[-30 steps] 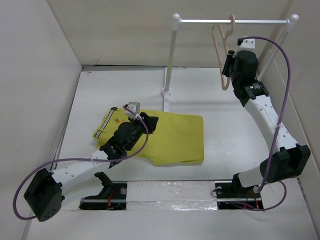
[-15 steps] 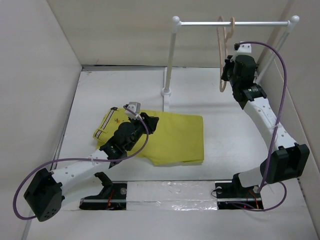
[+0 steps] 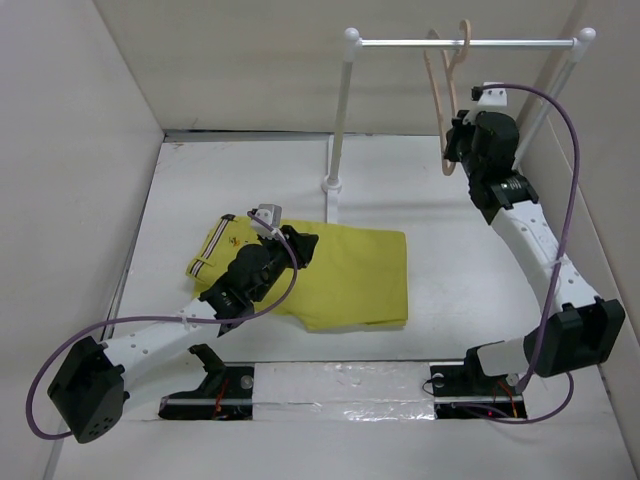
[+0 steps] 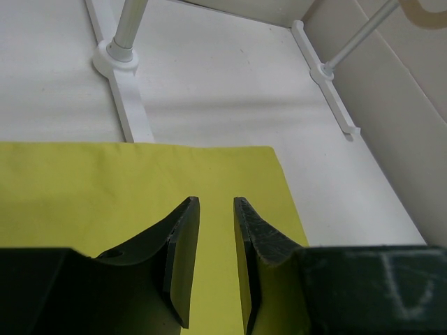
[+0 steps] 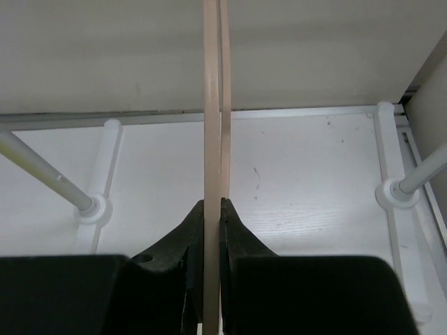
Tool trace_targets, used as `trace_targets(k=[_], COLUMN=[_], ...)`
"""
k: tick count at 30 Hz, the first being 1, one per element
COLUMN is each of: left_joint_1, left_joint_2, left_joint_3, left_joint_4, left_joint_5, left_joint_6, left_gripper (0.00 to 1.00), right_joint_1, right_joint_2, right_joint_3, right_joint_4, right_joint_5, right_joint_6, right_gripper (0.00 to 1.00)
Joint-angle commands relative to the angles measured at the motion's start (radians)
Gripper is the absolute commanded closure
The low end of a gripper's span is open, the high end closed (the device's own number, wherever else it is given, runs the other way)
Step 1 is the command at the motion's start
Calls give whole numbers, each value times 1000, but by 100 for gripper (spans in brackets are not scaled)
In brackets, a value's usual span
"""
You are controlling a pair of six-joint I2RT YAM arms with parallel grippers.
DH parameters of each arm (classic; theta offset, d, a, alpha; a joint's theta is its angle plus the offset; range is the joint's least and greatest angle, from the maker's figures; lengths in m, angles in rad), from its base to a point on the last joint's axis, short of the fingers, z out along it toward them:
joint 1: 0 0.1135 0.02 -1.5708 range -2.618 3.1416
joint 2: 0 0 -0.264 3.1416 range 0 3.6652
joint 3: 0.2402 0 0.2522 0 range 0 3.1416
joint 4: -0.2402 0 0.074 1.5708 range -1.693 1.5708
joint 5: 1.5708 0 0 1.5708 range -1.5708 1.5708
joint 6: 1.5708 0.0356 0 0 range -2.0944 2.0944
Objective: Place the trousers on the hanger
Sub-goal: Pick up the hanger from the clothesline.
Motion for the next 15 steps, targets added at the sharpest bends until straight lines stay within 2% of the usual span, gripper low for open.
trace_targets(k=[1, 9, 15], left_joint_1=[6, 6, 6], left_joint_2=[-17, -4, 24], left_joint_3=[1, -2, 19], left_joint_4=[44, 56, 65], left_joint_5=[1, 2, 27], left_joint_6=[10, 8, 11], left_gripper=[76, 76, 76], right_joint_1=[6, 15, 15], right_joint_2=[-84, -147, -242], right_joint_3=[46, 16, -238], right_joint_4=[118, 65, 115], right_joint_5=[19, 63, 60], right_joint_6=[-39, -38, 16], right_gripper=[100, 100, 100])
